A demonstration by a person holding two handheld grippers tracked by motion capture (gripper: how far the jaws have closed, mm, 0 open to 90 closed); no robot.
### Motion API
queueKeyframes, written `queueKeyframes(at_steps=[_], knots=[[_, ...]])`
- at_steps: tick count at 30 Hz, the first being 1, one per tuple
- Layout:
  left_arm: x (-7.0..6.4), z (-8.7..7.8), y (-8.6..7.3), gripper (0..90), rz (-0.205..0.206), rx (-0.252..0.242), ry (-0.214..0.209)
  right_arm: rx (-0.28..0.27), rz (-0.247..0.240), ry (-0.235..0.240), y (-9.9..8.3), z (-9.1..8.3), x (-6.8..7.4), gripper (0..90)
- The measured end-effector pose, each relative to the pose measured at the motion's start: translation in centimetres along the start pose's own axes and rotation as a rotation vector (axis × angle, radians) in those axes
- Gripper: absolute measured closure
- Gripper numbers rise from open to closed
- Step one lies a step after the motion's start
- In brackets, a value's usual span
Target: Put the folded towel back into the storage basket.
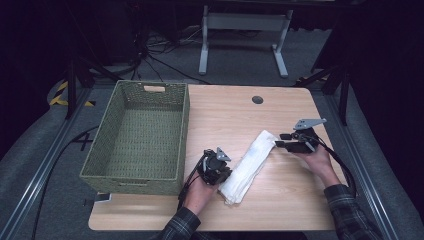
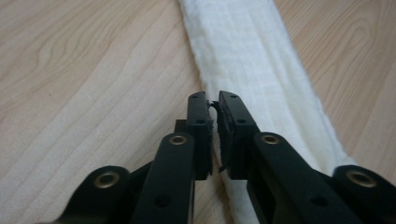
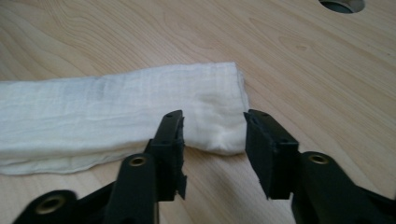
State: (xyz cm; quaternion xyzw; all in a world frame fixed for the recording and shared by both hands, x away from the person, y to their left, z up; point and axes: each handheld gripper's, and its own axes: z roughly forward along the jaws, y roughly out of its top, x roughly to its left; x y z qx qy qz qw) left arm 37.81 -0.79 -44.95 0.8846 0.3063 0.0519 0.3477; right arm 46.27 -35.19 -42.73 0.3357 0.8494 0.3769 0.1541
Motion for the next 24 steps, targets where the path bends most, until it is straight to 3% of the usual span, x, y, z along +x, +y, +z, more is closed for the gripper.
queueKeyframes(at_steps=[3,4,6,10,20,24], knots=[[-0.3,0.5,-0.1,87.5,0.014,0.010,0.001,-0.030,0.013,-0.009,-0.8,-1.2,0.3,48.4],[-0.5,0.7,-0.1,87.8,0.025,0.038,0.004,-0.026,0.013,-0.014,-1.1,-1.5,0.4,46.3],[-0.7,1.0,-0.1,88.0,0.021,0.022,0.000,-0.024,0.015,-0.021,-1.3,-1.8,0.4,45.7],[-1.0,1.0,-0.2,88.2,0.053,0.030,-0.014,-0.034,0.016,-0.023,-1.5,-2.3,0.5,42.4],[-4.1,1.5,0.0,88.1,0.127,0.052,-0.103,-0.041,0.012,-0.031,-1.4,-2.5,0.4,37.6],[-5.4,2.0,0.2,88.1,0.138,0.047,-0.140,-0.036,0.013,-0.032,-1.4,-2.4,0.5,36.1]])
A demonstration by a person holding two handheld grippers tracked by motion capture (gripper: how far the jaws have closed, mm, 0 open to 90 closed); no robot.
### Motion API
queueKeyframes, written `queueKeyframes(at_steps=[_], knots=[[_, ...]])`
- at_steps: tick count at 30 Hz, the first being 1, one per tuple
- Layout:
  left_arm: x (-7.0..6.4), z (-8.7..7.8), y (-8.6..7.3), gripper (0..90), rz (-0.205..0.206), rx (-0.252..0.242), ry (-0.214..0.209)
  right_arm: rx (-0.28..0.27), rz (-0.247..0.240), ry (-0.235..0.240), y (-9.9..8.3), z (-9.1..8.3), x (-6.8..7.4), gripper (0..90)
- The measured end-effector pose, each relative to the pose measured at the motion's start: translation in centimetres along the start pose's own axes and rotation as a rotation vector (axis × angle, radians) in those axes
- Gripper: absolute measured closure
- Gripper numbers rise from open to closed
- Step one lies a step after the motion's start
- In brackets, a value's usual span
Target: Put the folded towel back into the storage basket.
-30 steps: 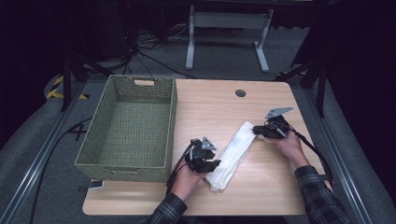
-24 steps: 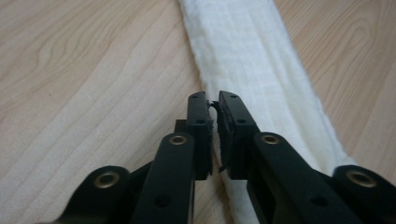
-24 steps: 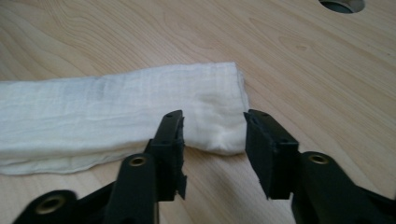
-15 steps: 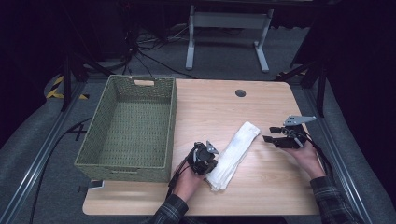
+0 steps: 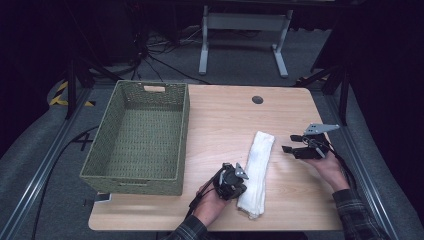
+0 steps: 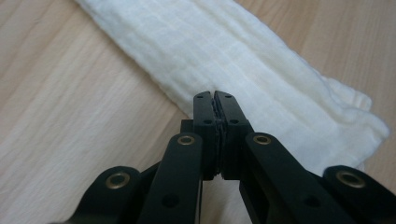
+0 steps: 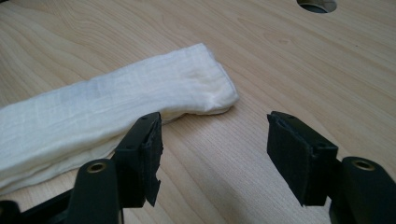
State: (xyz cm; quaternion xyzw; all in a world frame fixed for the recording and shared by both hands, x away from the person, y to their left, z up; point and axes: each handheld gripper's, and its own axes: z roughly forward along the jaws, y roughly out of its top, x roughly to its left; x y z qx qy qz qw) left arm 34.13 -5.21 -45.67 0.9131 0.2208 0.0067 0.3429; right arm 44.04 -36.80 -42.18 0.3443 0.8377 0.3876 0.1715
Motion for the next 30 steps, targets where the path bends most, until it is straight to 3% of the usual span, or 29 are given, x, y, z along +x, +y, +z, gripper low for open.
queueKeyframes(at_steps=[1,5,11,13,16,20,21,30], knots=[[-0.2,0.0,0.2,88.1,0.021,0.018,-0.010,-0.002,-0.001,-0.001,0.0,0.0,0.0,35.8],[-1.1,0.7,0.5,88.1,0.044,-0.002,-0.038,0.004,-0.002,-0.001,0.0,0.0,0.1,35.2],[-1.5,0.8,0.8,84.3,0.077,0.003,-0.043,0.018,-0.010,0.012,-0.1,0.5,0.4,33.8],[-1.3,0.5,0.8,80.4,0.082,0.002,-0.038,0.021,-0.016,0.012,-0.1,0.6,0.4,33.6],[-0.6,-0.2,0.9,73.9,0.084,-0.042,-0.030,0.029,-0.011,0.014,-0.1,0.6,0.4,33.2],[0.1,-0.8,1.5,59.3,0.122,-0.045,-0.023,0.028,-0.016,0.020,-0.1,0.6,0.5,32.8],[0.2,-1.0,1.5,56.8,0.114,-0.058,-0.023,0.029,-0.020,0.020,-0.1,0.6,0.5,32.4],[1.2,-0.8,3.0,36.5,0.180,-0.059,-0.061,0.046,-0.025,0.023,-0.3,0.4,0.9,30.4]])
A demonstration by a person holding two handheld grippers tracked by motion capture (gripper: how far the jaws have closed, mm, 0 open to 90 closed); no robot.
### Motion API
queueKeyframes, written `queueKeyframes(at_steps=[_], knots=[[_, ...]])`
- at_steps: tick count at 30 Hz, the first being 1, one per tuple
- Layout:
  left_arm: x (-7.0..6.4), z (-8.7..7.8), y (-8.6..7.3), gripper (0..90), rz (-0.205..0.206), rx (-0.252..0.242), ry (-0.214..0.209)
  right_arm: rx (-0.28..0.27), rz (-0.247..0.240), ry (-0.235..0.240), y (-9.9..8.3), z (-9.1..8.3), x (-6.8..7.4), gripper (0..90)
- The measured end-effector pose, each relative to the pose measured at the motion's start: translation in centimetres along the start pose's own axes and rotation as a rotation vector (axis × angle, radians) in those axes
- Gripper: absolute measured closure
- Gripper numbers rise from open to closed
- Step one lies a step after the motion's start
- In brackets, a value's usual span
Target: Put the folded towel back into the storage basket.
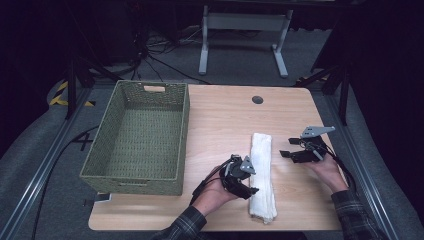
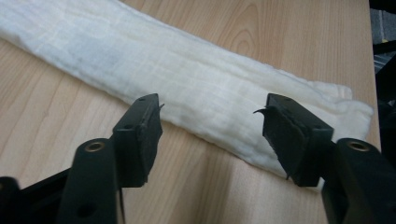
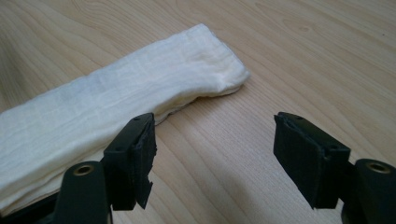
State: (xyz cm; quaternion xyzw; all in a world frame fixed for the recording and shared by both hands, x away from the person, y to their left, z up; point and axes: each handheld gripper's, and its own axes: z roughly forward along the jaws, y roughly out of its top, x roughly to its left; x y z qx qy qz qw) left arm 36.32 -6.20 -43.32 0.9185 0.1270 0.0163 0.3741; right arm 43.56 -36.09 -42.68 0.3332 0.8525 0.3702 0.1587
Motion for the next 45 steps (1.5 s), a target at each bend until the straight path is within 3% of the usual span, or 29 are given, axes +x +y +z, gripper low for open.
queueKeyframes(at_steps=[7,8,12,18,21,29,33,34,35,36,38,42,45], knots=[[0.7,0.6,1.0,27.5,0.060,0.001,-0.033,0.005,-0.002,0.004,-0.1,-0.2,0.1,29.8],[0.7,0.7,1.1,26.9,0.050,-0.005,-0.036,0.005,-0.004,0.004,-0.1,-0.2,0.0,29.8],[1.1,1.3,1.4,24.4,0.077,-0.011,-0.047,0.004,0.000,0.012,0.0,0.0,-0.1,29.7],[1.0,2.5,1.5,21.0,0.097,0.012,-0.066,0.005,-0.005,0.007,0.0,0.1,-0.2,29.7],[0.4,3.7,1.7,19.0,0.136,0.037,-0.085,0.002,-0.005,0.006,0.0,0.0,-0.3,29.7],[0.2,5.0,1.5,16.9,0.157,0.091,-0.077,0.004,-0.005,0.007,0.0,-0.1,-0.3,29.7],[0.3,4.8,1.6,24.4,0.158,0.102,-0.057,0.001,-0.006,0.006,0.0,-0.2,-0.4,29.7],[0.3,4.6,1.6,32.5,0.152,0.107,-0.051,0.001,-0.008,0.009,0.1,-0.2,-0.4,29.7],[0.3,4.5,1.6,32.5,0.151,0.114,-0.047,0.001,-0.008,0.009,0.1,-0.2,-0.4,29.7],[0.2,4.3,1.7,42.7,0.142,0.119,-0.039,0.001,-0.013,0.012,0.1,-0.2,-0.3,29.7],[0.1,4.0,1.6,47.5,0.124,0.127,-0.033,0.001,-0.017,0.013,0.1,-0.2,-0.3,29.7],[0.1,3.6,1.4,66.9,0.108,0.136,-0.035,-0.002,-0.028,0.032,0.1,-0.2,-0.2,29.7],[0.2,3.3,1.1,76.5,0.066,0.133,-0.061,-0.008,-0.048,0.053,0.3,-0.2,0.0,29.9]])
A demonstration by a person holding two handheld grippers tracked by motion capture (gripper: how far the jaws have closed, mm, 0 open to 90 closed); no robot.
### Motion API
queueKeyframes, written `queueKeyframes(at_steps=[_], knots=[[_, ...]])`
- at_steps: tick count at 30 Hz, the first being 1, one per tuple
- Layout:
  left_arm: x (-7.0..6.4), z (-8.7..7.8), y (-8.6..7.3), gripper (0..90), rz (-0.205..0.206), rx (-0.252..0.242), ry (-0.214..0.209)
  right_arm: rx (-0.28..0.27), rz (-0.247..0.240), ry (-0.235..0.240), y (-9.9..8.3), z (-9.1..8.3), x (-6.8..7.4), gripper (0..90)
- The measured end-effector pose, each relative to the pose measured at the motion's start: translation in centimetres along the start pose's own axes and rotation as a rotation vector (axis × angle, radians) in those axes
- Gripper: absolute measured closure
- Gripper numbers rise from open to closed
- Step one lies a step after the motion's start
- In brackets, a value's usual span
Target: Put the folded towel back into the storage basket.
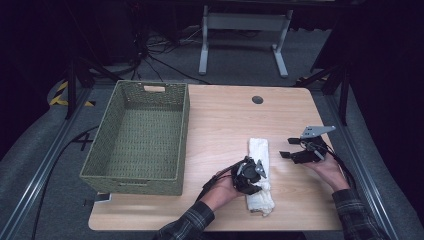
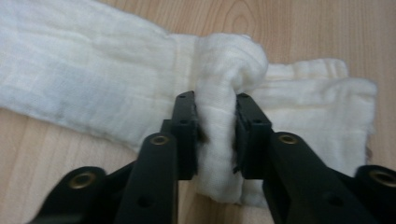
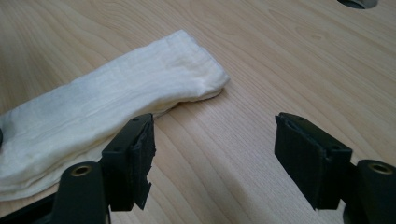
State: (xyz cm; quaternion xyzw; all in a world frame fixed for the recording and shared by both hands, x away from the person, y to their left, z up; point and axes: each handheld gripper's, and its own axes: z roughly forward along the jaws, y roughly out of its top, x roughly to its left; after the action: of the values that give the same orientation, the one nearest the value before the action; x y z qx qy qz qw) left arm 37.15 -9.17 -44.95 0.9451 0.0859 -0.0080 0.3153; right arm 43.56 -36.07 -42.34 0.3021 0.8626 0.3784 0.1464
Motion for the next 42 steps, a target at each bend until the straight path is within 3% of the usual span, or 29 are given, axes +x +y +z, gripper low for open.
queueKeyframes(at_steps=[4,9,12,17,22,25,32,42], knots=[[-0.1,-0.2,-0.6,80.1,-0.052,-0.018,-0.040,-0.002,-0.051,0.026,1.0,0.1,0.5,30.0],[-0.3,-0.2,-0.6,80.5,-0.048,-0.014,-0.045,-0.006,-0.101,0.113,2.8,1.4,1.0,30.8],[0.0,-0.2,-0.8,80.5,-0.066,-0.031,-0.066,0.009,-0.129,0.147,3.5,2.8,1.2,30.2],[0.1,-0.2,-0.9,80.5,-0.055,-0.030,-0.069,0.022,-0.132,0.195,4.4,4.9,0.9,29.9],[0.2,-0.2,-1.0,80.5,-0.072,-0.043,-0.076,0.025,-0.133,0.200,5.2,6.1,0.3,30.3],[0.1,-0.2,-1.0,80.5,-0.063,-0.039,-0.073,0.023,-0.137,0.204,5.4,6.7,0.0,31.3],[0.2,-0.2,-1.0,80.5,-0.078,-0.043,-0.077,0.074,-0.143,0.214,4.7,8.6,-0.4,32.4],[0.2,-0.2,-1.1,80.5,-0.078,-0.043,-0.076,0.095,-0.171,0.230,4.4,9.3,-0.4,35.8]])
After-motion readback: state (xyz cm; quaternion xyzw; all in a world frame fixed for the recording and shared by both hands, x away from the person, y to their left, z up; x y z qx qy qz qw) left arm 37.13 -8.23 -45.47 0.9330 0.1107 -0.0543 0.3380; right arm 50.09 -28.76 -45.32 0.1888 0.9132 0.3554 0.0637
